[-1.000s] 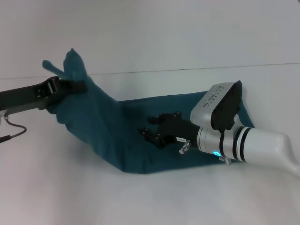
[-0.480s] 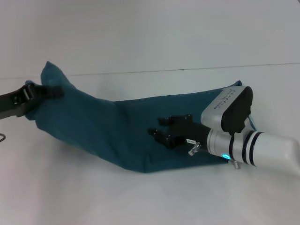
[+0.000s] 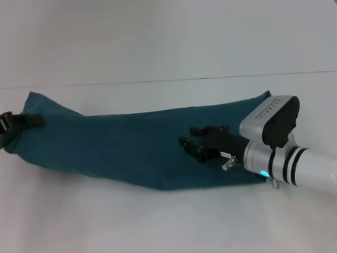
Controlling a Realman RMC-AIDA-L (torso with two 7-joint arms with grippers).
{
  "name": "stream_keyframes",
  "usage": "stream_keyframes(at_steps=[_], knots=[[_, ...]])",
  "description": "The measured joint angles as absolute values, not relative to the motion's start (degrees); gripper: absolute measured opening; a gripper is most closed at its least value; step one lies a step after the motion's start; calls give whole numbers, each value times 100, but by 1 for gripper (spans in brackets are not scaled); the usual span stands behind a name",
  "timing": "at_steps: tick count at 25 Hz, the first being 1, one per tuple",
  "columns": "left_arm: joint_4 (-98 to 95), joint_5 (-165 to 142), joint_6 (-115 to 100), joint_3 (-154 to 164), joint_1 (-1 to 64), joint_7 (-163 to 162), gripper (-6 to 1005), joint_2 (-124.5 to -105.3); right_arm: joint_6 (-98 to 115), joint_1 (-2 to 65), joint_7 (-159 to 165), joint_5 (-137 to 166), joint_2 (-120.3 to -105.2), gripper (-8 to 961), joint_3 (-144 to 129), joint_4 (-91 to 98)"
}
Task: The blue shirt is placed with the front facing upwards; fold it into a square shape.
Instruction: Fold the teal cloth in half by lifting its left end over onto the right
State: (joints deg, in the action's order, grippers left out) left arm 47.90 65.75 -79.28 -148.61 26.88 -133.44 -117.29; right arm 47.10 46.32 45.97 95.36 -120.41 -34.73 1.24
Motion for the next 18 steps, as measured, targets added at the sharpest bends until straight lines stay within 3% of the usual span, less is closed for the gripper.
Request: stream_keyframes(at_steps=[18], knots=[[4256, 6525, -7496, -14889, 2363, -13130, 78, -11376, 4721, 4626, 4597, 9536, -12041, 413, -3462, 124]])
